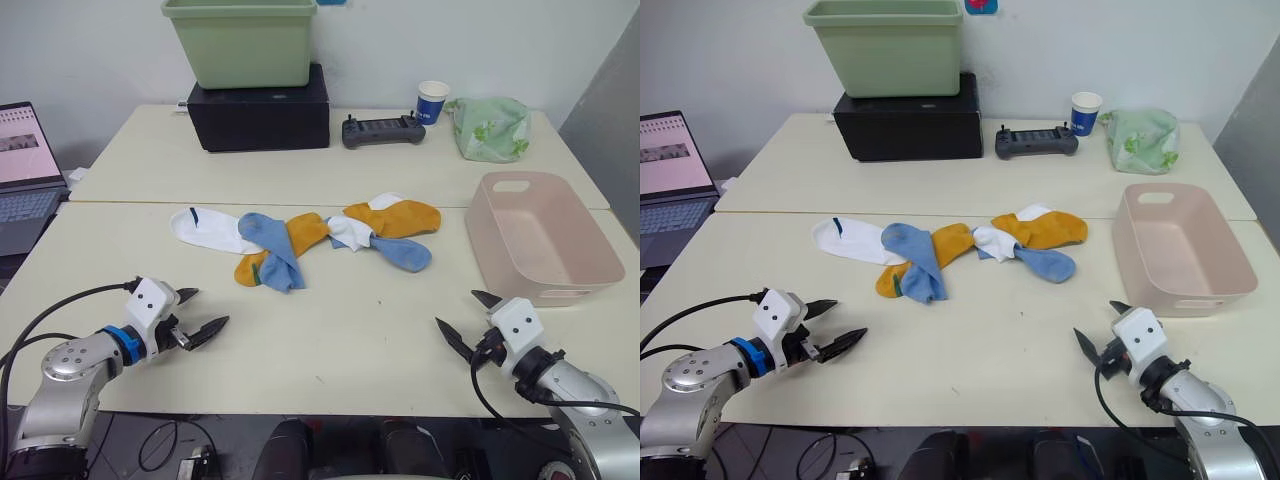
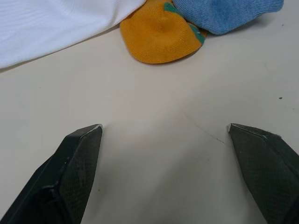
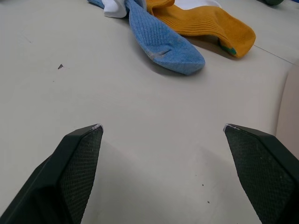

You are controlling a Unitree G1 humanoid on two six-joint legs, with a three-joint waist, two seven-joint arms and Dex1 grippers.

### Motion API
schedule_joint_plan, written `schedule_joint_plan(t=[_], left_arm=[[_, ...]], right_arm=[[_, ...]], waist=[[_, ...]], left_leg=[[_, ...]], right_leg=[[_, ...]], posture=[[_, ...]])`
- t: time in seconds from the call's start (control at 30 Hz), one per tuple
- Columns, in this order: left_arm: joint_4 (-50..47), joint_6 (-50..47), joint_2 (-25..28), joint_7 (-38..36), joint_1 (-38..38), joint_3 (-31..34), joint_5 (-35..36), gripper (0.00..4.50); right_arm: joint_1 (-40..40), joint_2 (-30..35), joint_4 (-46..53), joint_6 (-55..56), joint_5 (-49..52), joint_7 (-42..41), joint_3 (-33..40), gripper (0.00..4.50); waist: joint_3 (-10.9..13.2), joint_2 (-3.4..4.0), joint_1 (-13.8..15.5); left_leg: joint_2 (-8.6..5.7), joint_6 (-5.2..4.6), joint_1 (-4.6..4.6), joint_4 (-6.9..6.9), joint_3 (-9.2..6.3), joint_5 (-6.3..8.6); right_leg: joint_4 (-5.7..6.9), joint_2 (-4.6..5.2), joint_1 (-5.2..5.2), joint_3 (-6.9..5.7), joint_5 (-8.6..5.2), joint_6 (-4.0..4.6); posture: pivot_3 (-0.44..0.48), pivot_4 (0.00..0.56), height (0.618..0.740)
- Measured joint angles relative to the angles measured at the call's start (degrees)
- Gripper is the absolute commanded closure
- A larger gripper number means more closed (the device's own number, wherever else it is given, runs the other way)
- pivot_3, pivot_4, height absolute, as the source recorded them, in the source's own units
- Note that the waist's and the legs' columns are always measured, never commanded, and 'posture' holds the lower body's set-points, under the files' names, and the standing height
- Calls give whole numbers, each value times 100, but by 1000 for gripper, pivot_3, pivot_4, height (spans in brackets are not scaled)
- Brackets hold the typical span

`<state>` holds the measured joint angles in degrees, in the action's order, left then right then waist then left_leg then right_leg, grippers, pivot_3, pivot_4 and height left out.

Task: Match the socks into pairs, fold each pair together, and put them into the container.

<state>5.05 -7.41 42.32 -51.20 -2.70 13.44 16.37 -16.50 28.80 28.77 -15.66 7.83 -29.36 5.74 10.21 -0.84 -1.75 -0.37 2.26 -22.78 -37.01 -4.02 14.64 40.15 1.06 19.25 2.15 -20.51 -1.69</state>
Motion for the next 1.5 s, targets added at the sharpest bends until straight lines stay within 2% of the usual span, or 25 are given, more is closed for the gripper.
schedule_joint_plan(t=[0.43, 1.03, 1.17, 1.33, 1.5], left_arm=[[24, -205, 47, -816, 92, 55, 580, 0], [-183, -522, 48, -930, 106, 101, 867, 0], [-516, -778, -23, -801, 124, 100, 1034, 0], [-688, -985, -91, -702, 189, 92, 1098, 0], [-861, -1222, -9, -802, 160, 103, 1223, 0]], right_arm=[[-192, -16, 389, -8, 24, 185, 207, 54], [-150, -6, 483, 14, 0, 28, 66, 54], [79, 65, 483, -21, -7, -75, -146, 54], [882, -7, 486, -475, -12, -113, -762, 54], [2340, -579, -109, -1009, -221, -53, -1776, 54]], waist=[[1, -1, 0], [0, -2, -1], [0, -2, -2], [1, -3, -16], [3, -7, -33]], left_leg=[[0, 0, -3, 0, 0, 0], [0, 0, -3, -1, 0, 0], [0, 0, -2, -1, -1, 0], [1, 0, -1, -2, -1, 0], [2, 0, -1, -1, -1, 0]], right_leg=[[0, 0, 2, 0, 0, 0], [0, 0, 2, 0, 0, 0], [0, 0, 1, -1, 0, 0], [3, -2, 3, 0, 0, 0], [6, -2, 8, -1, 0, 1]], posture=[[0, 150, 720], [0, 150, 720], [0, 150, 720], [0, 150, 720], [0, 150, 720]])
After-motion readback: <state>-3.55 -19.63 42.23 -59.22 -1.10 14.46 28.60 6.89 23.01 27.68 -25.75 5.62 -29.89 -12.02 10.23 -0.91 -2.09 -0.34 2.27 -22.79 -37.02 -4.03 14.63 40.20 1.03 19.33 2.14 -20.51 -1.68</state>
